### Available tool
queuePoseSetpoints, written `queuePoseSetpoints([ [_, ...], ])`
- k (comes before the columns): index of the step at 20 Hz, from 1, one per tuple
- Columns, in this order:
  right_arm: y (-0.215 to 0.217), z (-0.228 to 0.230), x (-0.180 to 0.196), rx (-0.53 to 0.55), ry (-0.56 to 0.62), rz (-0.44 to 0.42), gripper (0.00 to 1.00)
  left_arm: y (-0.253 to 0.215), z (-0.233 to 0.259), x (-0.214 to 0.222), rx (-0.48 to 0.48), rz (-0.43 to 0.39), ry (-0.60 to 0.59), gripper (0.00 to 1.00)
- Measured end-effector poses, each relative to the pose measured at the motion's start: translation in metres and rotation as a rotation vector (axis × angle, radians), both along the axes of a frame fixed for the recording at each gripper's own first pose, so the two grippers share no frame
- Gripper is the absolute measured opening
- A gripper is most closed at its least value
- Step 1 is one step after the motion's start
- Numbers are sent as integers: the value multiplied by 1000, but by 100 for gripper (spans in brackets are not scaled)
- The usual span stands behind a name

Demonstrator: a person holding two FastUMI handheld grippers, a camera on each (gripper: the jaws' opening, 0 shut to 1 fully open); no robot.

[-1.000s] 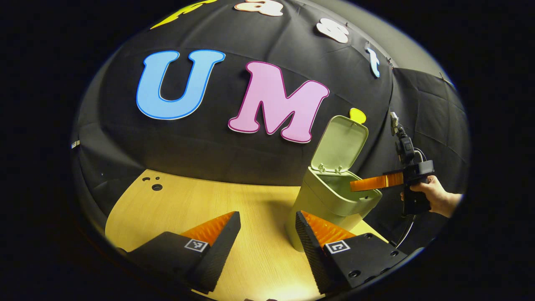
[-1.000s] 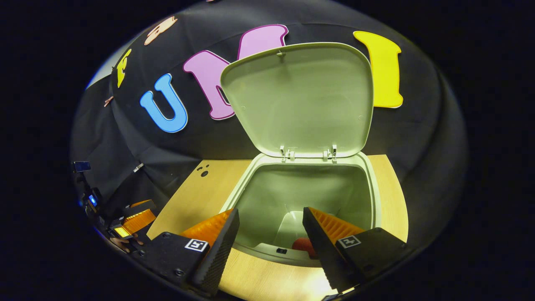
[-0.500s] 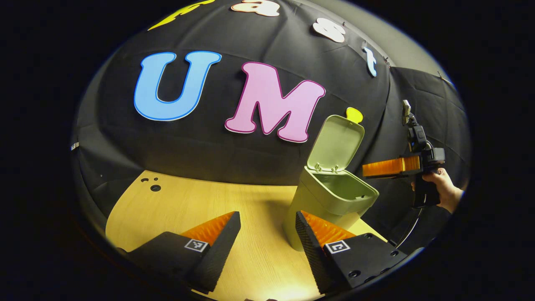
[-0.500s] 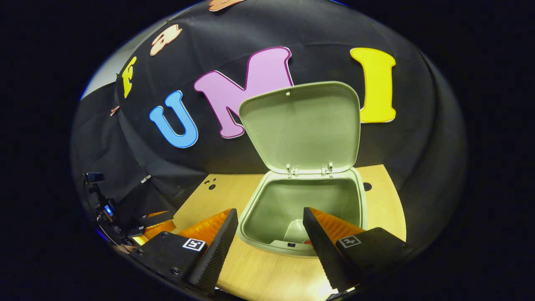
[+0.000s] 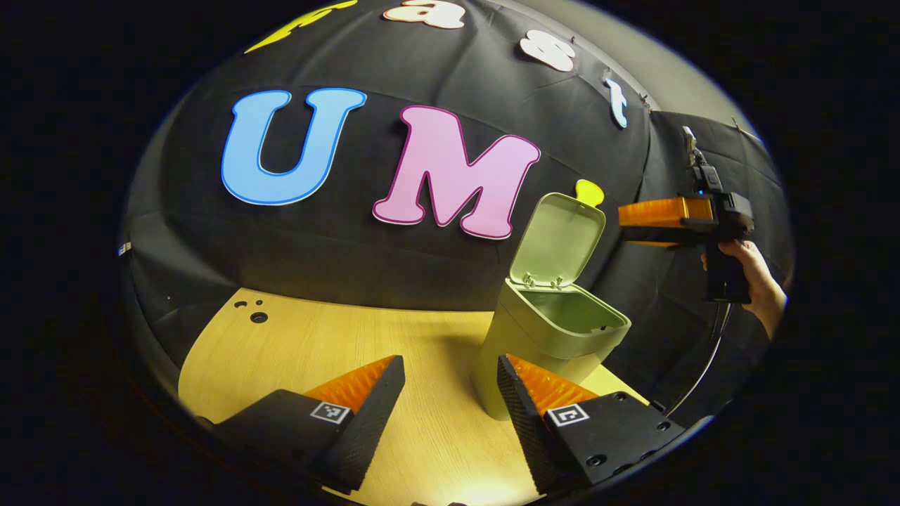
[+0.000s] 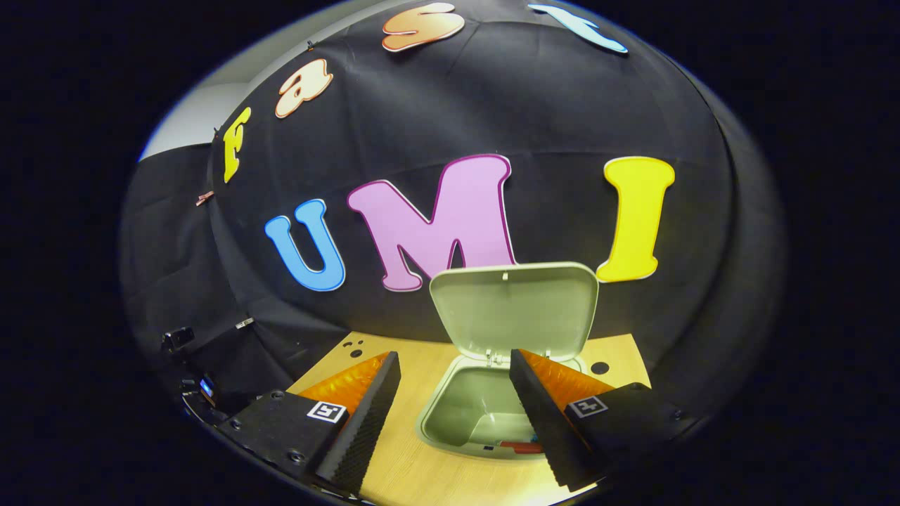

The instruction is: Press the lid of the desktop garbage bin to open it, pick up the crumpled paper on the desktop and throw it into the bin, then pick up the pop can on the desktop and drop it into the bin, and finally close the garbage bin lid.

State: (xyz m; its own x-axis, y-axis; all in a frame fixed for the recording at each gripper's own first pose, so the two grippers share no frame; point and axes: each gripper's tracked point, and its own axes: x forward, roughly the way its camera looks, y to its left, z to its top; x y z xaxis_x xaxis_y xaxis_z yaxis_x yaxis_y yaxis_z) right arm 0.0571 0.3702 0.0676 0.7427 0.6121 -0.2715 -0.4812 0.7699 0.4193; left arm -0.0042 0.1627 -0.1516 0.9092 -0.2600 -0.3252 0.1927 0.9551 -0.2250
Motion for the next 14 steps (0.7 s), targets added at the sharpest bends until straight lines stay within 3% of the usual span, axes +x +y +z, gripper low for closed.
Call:
queuePoseSetpoints([
  [14, 16, 51, 82, -54, -112, -81, 98, 1, 0, -14, -68, 18, 16, 89],
])
